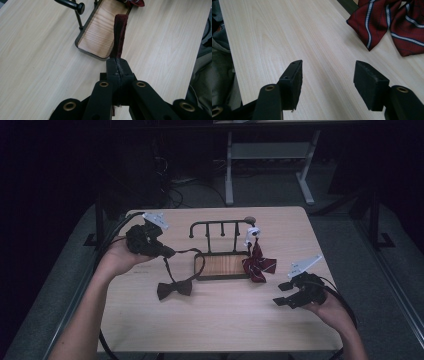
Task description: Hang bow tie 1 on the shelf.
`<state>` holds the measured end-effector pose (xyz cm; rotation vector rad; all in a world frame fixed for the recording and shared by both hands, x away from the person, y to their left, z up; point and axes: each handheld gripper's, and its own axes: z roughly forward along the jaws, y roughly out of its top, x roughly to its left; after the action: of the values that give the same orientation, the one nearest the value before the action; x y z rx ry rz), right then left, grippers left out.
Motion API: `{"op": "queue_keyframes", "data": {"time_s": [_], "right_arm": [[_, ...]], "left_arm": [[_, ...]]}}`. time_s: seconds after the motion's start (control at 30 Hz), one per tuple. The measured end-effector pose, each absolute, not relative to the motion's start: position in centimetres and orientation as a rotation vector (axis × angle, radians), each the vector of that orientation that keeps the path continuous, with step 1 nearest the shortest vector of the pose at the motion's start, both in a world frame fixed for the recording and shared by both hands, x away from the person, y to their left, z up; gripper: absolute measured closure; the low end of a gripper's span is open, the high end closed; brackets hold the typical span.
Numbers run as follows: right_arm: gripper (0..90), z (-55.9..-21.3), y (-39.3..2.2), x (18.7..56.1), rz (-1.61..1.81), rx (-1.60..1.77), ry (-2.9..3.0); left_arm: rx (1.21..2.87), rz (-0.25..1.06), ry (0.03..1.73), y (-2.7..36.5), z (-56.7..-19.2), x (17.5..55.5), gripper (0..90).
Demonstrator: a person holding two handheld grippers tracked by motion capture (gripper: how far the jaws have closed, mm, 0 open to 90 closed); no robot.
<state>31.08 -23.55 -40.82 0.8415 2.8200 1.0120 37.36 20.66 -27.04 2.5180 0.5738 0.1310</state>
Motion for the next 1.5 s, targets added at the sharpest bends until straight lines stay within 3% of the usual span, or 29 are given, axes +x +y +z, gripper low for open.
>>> {"op": "queue_keyframes", "data": {"time_s": [1.0,1.5], "right_arm": [[39.9,-41.0,-24.2,31.2,1.025,0.852,2.816],[39.9,-41.0,-24.1,31.2,1.023,0.849,2.822]], "left_arm": [[2.505,0.155,0.588,20.0,-25.4,39.1,90.0],[2.477,0.147,0.687,21.3,-25.1,41.2,90.0]]}}
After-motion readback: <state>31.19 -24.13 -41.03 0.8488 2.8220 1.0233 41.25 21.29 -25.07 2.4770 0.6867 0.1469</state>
